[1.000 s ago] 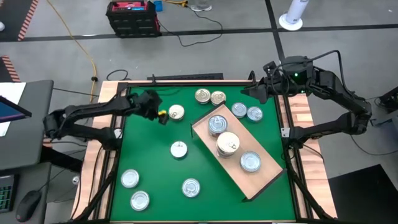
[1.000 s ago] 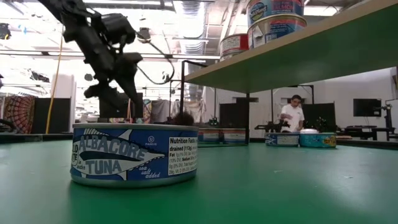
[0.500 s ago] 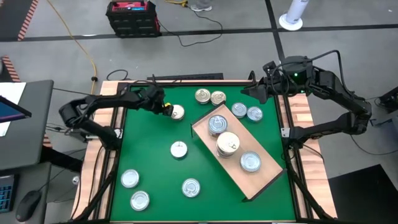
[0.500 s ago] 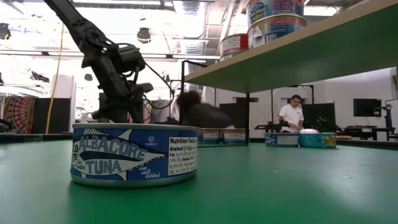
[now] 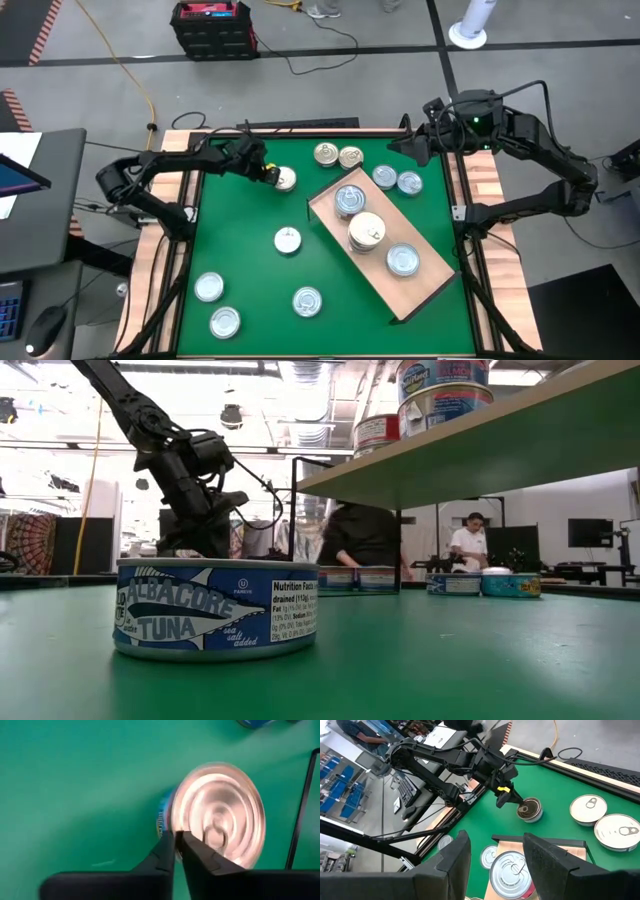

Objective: Stack canned seafood by type on shelf
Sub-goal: Stack the blue and pink tuna can on top of the other blue and pink tuna cans on the shelf

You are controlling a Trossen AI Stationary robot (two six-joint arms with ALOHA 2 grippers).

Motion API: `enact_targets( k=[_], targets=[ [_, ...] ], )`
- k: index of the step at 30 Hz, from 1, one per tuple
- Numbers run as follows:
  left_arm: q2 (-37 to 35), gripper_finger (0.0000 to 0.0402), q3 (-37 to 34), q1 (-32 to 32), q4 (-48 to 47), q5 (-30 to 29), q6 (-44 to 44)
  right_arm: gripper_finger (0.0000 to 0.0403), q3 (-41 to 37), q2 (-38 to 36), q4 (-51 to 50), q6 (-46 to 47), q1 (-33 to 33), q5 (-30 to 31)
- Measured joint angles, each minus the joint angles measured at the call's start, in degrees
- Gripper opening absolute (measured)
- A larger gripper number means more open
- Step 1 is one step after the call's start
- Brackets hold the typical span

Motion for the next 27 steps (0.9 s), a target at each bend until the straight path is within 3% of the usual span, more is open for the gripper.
enact_targets(
  k=[14,17,23,27],
  targets=[
    [0.45,0.0,-0.56,3.83,-9.22,-4.45,4.29,0.0204,0.0,0.0,-0.01,0.6,0.0,0.07],
    [-1.06,0.0,0.17,4.68,-10.29,-4.13,6.07,0.0204,0.0,0.01,-0.05,0.59,0.0,0.07],
    [-6.44,0.0,3.88,5.01,-19.43,-10.48,13.22,0.0204,0.0,0.0,-0.02,0.21,0.0,0.09],
    [-10.9,0.0007,5.11,4.23,-18.58,-10.85,17.93,0.0204,0.0,0.06,0.09,-0.06,0.0,1.15]
  ],
)
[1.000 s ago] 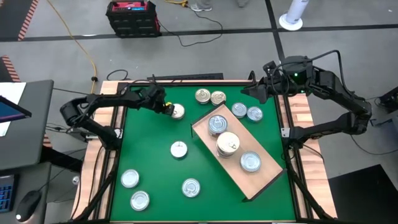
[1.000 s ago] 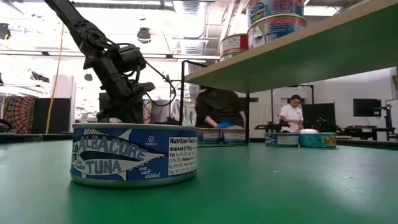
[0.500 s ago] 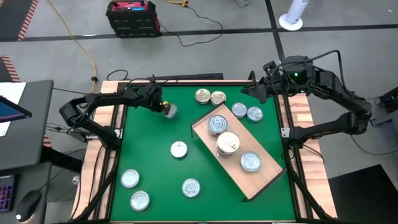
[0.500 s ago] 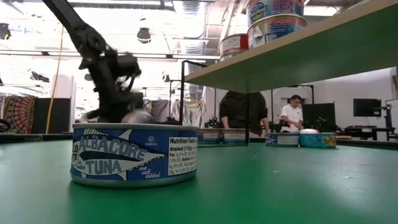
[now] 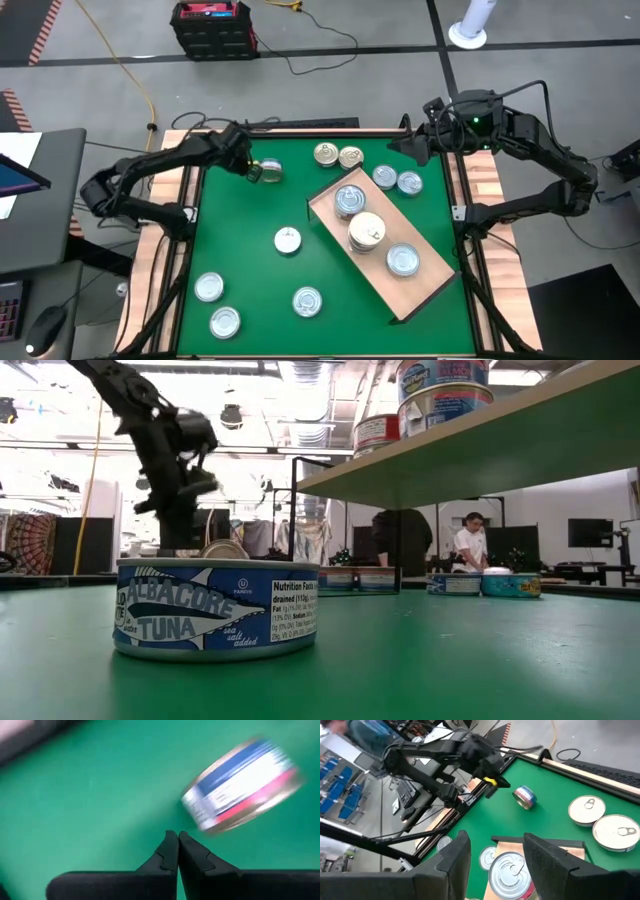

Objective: Stack canned seafood by type on shelf
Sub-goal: Stack the blue and pink tuna can on top of the other blue and pink tuna cans on the shelf

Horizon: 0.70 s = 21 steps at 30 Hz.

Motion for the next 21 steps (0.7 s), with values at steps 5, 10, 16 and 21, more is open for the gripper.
enact_targets(
  k=[5,10,16,21],
  targets=[
    [-2.18,0.007,2.14,-0.84,0.67,1.67,3.43,0.0204,0.0,0.33,0.87,-0.53,-0.02,0.47],
    [-0.84,0.0186,4.41,-0.94,3.7,5.87,7.71,0.0204,0.0,0.82,1.13,-1.69,-0.02,0.45],
    [3.38,0.0298,7.6,-0.9,8.5,12.38,16.37,0.0204,0.0,1.32,1.09,-1.93,0.06,0.38],
    [10.42,0.0315,11.16,-0.92,7.53,14.48,24.93,0.0204,0.0,1.24,1.75,-1.93,0.11,0.16]
  ],
)
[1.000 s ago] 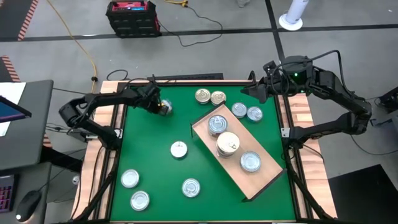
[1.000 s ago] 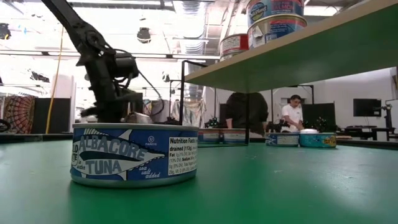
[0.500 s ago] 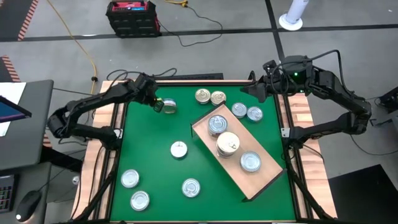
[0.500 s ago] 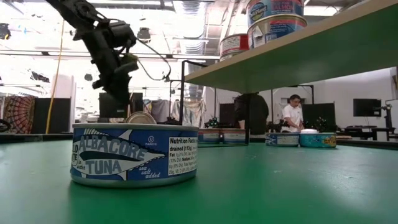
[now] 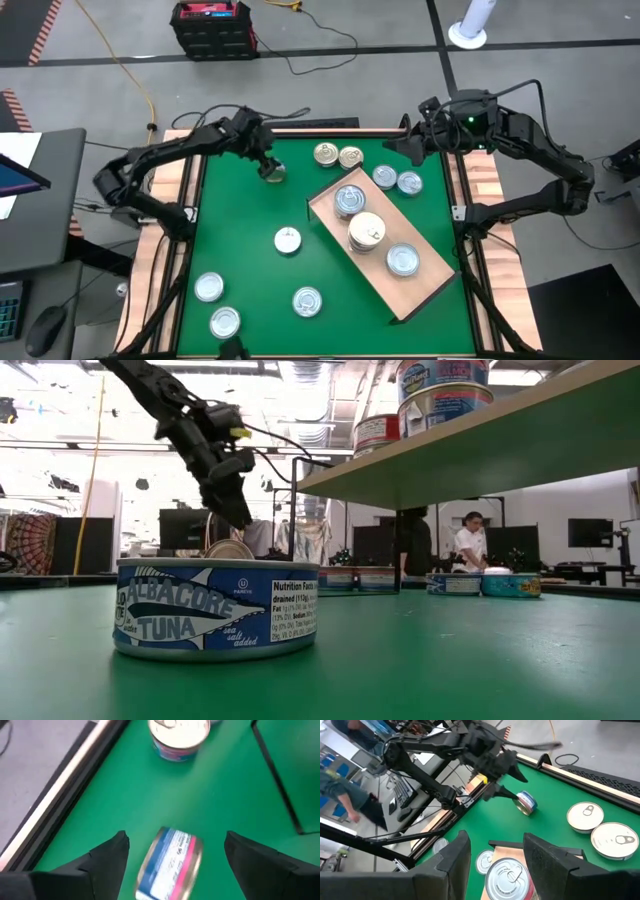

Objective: Stack canned seafood by type on shelf
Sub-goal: Stack the blue and pink tuna can on top of the other blue and pink tuna cans on the shelf

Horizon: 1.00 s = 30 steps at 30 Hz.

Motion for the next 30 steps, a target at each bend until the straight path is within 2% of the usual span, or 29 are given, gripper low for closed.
enact_targets(
  k=[8,12,17,21,27,30],
  targets=[
    [7.63,0.0315,4.45,0.17,-3.25,6.16,13.38,0.0204,0.0,0.01,0.62,0.46,0.0,-0.68],
    [9.39,0.0315,4.6,0.15,-6.48,1.61,22.01,0.0204,0.0,0.01,0.64,0.48,0.0,-0.87],
    [9.61,0.031,4.6,0.19,-9.57,-2.91,27.53,0.0204,0.0,0.01,0.63,0.46,0.0,-0.86],
    [9.63,0.0278,4.6,0.15,-11.73,-5.15,26.88,0.0204,0.0,0.01,0.63,0.04,0.0,-0.13],
    [9.62,0.0182,4.6,0.01,-17.65,-6.45,26.81,0.0204,0.0,0.01,0.63,-0.87,0.0,-0.08],
    [9.47,0.0181,4.64,-0.02,-19.19,-6.3,22.38,0.0204,0.0,0.01,0.63,-1.01,0.0,-0.08]
  ],
)
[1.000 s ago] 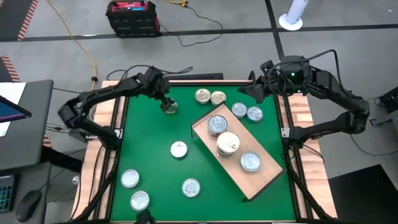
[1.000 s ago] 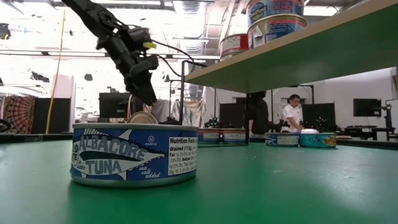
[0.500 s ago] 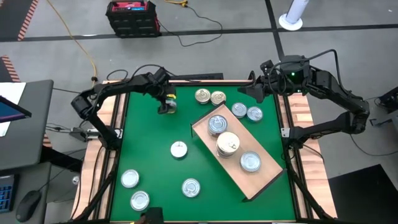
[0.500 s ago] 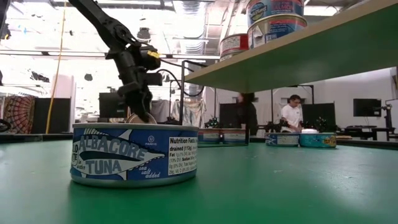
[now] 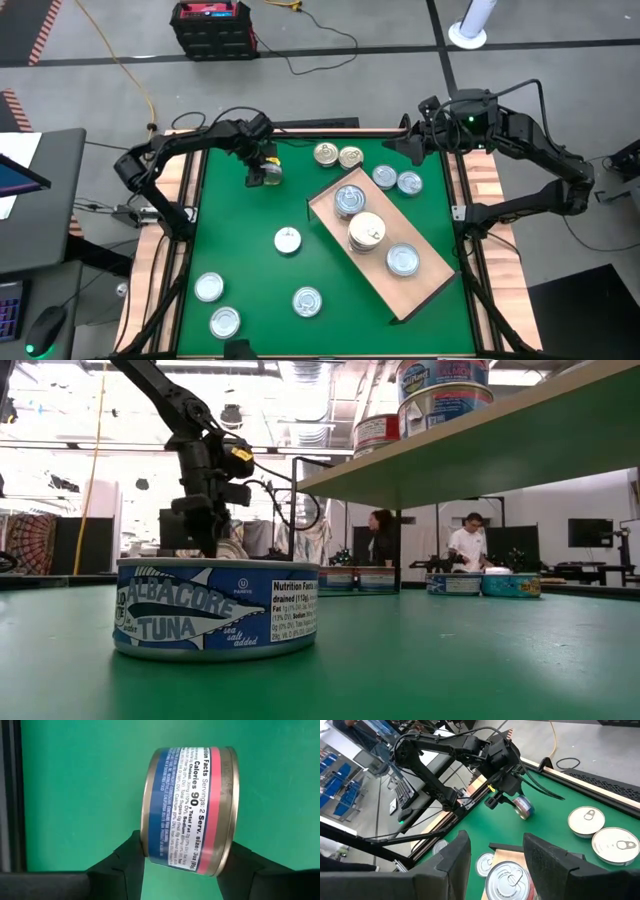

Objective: Stack canned seafood by type on shelf
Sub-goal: Stack the blue and pink tuna can on top of the other blue and pink tuna cans on the shelf

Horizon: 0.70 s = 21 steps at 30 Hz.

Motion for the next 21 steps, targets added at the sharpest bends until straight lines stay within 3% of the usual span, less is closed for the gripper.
enact_targets(
  k=[7,12,16,21],
  targets=[
    [-3.83,0.0181,4.14,0.02,-4.01,9.47,-10.89,0.0204,0.0,0.0,-0.01,-0.05,0.0,-0.1],
    [-8.37,0.0181,12.15,0.42,-4.58,23.42,-22.92,0.0204,0.0,-0.02,-0.03,-0.42,-0.5,-1.2],
    [-10.0,0.0181,17.85,-0.54,-2.55,38.44,-38.6,0.0204,0.0,-0.02,-0.73,-1.19,-0.5,-1.32],
    [-9.93,0.0181,19.65,-6.9,2.65,45.54,-52.21,0.0204,0.0,-0.02,-3.19,-2.53,-0.5,-1.67]
  ],
)
